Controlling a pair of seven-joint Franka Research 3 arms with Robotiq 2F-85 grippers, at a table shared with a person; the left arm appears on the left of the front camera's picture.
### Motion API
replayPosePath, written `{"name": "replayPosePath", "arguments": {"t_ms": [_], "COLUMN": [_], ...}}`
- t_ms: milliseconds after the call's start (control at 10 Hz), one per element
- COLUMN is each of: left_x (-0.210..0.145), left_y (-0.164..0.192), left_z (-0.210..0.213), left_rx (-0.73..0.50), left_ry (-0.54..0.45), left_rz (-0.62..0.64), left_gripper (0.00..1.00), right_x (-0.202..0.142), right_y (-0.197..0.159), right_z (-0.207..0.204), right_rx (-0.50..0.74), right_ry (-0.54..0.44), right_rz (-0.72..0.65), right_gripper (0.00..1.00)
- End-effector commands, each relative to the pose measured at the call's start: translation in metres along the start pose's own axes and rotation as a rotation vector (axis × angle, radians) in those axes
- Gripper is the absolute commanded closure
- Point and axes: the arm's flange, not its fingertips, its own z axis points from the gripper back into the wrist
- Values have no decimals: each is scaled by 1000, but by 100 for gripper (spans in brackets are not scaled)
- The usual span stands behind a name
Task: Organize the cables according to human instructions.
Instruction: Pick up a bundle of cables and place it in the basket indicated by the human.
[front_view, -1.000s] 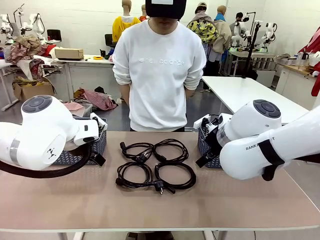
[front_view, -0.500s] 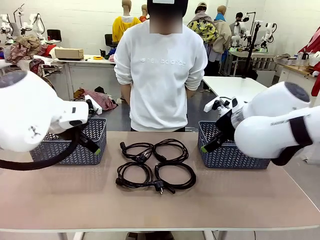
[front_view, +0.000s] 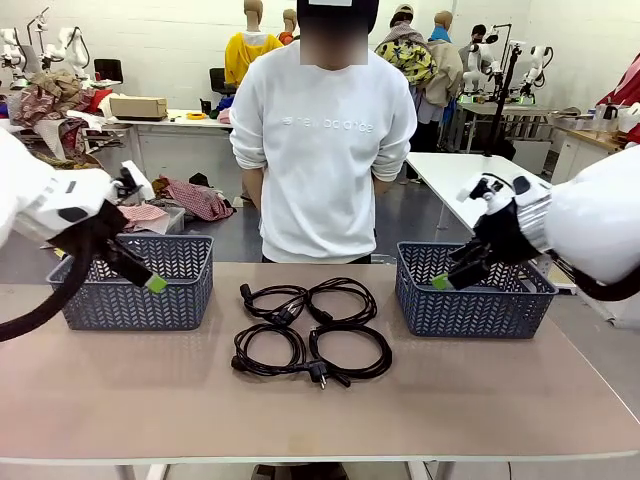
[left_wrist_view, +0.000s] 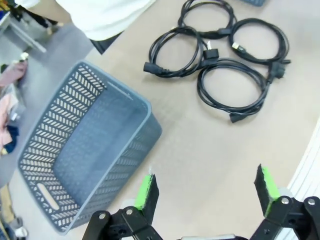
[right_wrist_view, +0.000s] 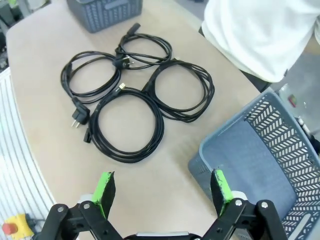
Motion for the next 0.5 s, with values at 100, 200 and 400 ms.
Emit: {"name": "replayPosePath", "arguments": {"t_ms": [100, 200, 400], "left_x": [-16, -19, -15], "left_y": [21, 28, 40], "left_z": [12, 15, 19], "left_rx": [-107, -127, -133], "left_ry": [-48, -56, -54], "left_rz": [-8, 0, 18], "left_gripper": [0, 0, 0], "right_x": [-40, -44, -46], "right_y": [-1, -4, -8], "right_z": [16, 20, 20], "right_rx": [89, 115, 131], "right_ry": [-81, -109, -110], "right_rz": [23, 32, 39], "right_gripper": [0, 0, 0]}}
